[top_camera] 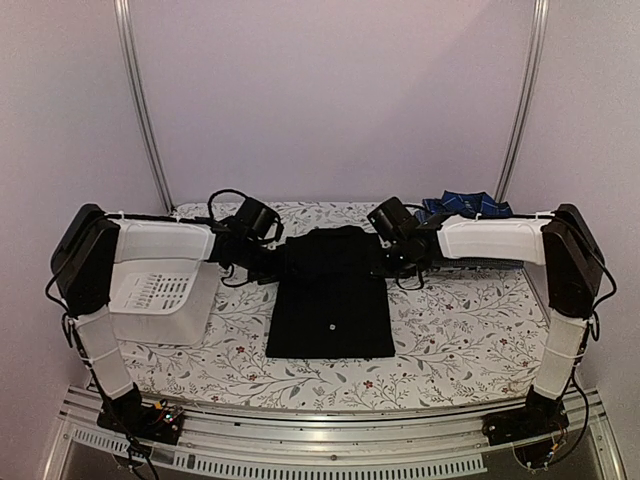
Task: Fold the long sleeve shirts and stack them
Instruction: Adjust the 2/3-rectangle-folded shirt at the center of the board.
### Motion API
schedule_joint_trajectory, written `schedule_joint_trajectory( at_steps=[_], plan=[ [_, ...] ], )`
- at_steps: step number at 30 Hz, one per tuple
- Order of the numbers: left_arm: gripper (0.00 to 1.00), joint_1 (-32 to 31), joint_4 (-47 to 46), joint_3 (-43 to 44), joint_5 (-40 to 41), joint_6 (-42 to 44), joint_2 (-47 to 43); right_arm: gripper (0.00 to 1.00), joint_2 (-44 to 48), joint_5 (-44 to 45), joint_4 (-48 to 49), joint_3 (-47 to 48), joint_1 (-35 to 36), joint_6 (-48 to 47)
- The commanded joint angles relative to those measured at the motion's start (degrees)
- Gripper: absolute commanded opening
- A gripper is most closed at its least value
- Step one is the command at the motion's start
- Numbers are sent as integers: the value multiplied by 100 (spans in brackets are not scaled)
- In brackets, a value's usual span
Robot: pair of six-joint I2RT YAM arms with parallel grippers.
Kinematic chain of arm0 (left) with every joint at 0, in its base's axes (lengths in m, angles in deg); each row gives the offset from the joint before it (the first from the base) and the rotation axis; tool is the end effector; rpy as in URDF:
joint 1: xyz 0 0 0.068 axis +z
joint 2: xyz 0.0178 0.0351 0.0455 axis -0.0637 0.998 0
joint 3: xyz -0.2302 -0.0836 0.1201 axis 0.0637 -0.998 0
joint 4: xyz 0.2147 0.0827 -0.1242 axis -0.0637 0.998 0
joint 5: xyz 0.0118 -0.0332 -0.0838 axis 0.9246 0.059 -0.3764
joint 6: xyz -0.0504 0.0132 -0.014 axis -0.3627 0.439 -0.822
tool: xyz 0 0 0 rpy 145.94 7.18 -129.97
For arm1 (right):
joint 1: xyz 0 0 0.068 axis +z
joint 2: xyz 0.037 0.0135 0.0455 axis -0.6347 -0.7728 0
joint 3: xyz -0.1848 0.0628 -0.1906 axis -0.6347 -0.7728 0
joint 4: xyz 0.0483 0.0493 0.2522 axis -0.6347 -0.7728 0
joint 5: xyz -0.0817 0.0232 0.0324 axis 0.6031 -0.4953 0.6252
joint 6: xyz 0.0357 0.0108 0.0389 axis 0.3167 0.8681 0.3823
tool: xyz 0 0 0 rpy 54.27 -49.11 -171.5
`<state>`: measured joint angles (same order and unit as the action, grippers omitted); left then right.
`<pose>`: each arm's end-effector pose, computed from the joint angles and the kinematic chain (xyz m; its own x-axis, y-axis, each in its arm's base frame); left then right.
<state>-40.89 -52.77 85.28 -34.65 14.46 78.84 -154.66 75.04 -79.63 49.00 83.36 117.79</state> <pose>0.3081 -0.2397 0.1814 -0.9102 -0.1024 -0.4013 0.1043 0.8812 -0.4612 0.2972 0.2744 0.1996 -0.8221 -0.0158 -0.5691 -0.1218 0.9814 0.1487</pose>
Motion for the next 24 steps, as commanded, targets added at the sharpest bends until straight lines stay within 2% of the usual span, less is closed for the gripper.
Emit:
schedule_joint_trajectory(
  at_steps=[1,2,4,7,12,16,24],
  plan=[
    [56,107,187,251,113,224,-212,55,191,88,-203,243,-24,-127],
    [59,114,185,226,156,273,-318,60,258,99,-258,230,-22,-140],
    [67,126,204,150,216,332,-556,64,412,120,-364,172,-9,-140],
    [67,123,264,-22,267,305,-927,63,685,136,-368,-25,121,-152],
    [46,-64,-98,-497,-128,259,-1262,50,806,-304,-102,-284,360,-196],
    [30,-303,-255,-422,-311,208,-880,37,519,-577,123,-162,367,-233],
    [22,-321,-340,452,-306,459,375,29,-643,-1031,476,608,62,-421]
  ],
)
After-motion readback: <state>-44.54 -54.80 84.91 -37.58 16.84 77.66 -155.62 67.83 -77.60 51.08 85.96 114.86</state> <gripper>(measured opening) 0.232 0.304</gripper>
